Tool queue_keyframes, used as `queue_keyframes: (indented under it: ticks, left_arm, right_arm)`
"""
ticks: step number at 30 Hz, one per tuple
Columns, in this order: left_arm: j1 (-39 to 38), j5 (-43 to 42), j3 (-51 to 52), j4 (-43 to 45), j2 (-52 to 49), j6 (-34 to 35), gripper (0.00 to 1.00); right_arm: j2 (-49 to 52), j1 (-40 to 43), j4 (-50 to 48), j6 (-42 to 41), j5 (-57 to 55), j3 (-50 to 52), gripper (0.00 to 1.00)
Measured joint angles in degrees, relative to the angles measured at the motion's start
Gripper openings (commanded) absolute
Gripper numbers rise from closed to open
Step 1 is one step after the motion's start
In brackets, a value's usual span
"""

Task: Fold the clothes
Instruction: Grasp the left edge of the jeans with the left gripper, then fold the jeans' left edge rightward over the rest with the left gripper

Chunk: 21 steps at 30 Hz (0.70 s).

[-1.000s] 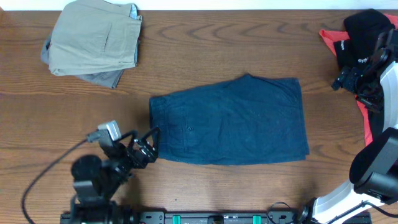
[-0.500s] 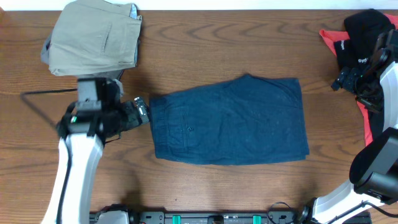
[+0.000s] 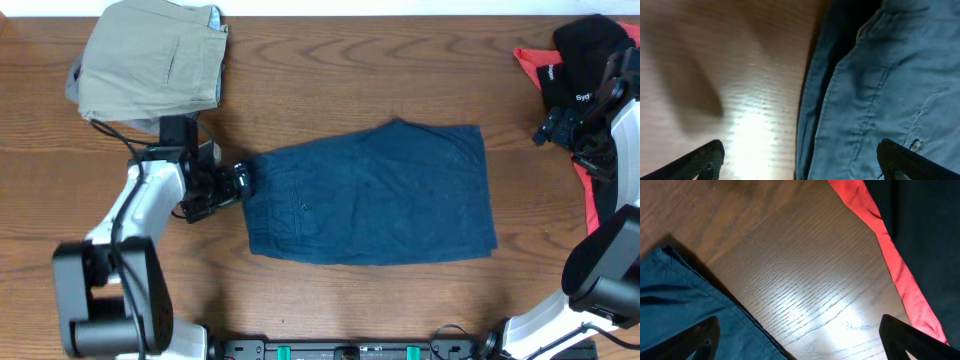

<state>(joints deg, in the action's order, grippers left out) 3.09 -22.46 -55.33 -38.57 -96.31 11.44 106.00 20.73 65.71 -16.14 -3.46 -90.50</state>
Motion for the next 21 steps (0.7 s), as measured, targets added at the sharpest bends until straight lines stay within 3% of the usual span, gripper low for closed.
queue_keyframes:
  ticks: [12,15,21]
  left_arm:
    - [0.0,-10.7,-1.9,0.9,-6.3,-5.7,0.99]
    - [0.0,-13.2,-2.0,1.0,-6.9,-6.3,0.88]
    - [0.0,-16.3,-1.5,2.3,-7.7,-7.2,0.89]
  right_arm:
    - [0.0,0.0,0.0,0.0,0.0,0.0,0.99]
    - [0.0,0.0,0.0,0.0,0.0,0.0,0.99]
    - [0.0,0.0,0.0,0.0,0.0,0.0,0.99]
